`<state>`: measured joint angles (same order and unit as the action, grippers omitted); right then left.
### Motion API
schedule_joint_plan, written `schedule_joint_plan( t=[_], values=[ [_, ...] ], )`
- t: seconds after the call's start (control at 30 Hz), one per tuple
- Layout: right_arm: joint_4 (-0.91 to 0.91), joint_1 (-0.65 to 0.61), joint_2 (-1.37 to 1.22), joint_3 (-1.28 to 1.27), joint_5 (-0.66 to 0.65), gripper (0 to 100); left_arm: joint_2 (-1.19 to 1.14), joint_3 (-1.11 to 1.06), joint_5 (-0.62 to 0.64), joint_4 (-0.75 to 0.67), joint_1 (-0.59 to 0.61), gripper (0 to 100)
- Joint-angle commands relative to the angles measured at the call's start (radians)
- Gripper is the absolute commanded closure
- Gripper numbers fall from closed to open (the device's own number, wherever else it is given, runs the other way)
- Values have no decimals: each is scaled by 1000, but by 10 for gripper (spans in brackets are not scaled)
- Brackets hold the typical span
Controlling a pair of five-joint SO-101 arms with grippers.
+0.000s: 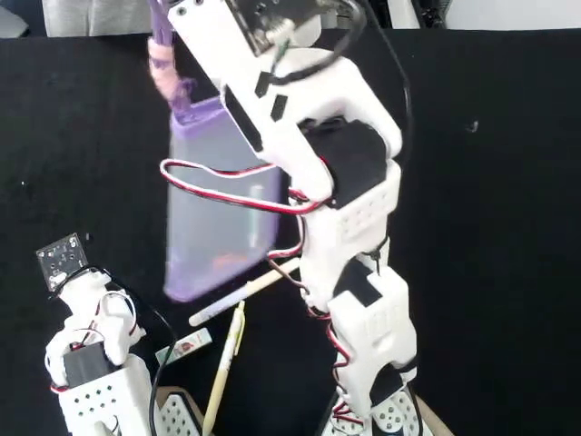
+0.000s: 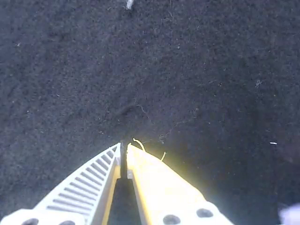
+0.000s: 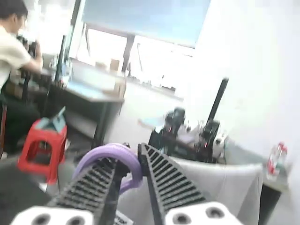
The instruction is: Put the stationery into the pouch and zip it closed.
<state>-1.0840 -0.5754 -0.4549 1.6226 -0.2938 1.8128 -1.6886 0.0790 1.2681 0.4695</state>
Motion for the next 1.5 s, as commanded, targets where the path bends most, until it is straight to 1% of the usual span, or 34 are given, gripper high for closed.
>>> schedule_joint_plan(
  t=[0.0, 0.2, 0.27, 0.37, 0.43, 0.6, 0.7, 0.87, 1.0, 1.17, 1.47],
  values=[
    [114, -11, 51, 36, -8, 987, 6, -12, 6, 5, 4, 970],
    [259, 40, -16, 36, -11, 987, 6, -12, 6, 5, 4, 970],
    [288, 63, -38, 36, -38, 987, 6, -12, 6, 5, 4, 970],
    [285, 89, -81, 36, -103, 987, 6, -12, 6, 5, 4, 970],
    [239, 110, -117, 44, -127, 987, 6, -12, 6, 5, 4, 970],
    [51, 181, -154, 48, -170, 987, 6, -12, 6, 5, 4, 970],
    [-120, 196, -151, 50, -210, 987, 6, -12, 6, 5, 4, 970],
    [-476, 189, -85, 50, -373, 984, 6, -12, 6, 5, 4, 970],
    [-680, 187, -16, 48, -459, 985, 6, -12, 6, 5, 4, 970],
    [-683, 307, 41, 38, -463, 984, 6, -12, 6, 5, 4, 970],
    [-686, 575, 124, 38, -462, 984, 6, -12, 6, 5, 4, 970]
  ],
)
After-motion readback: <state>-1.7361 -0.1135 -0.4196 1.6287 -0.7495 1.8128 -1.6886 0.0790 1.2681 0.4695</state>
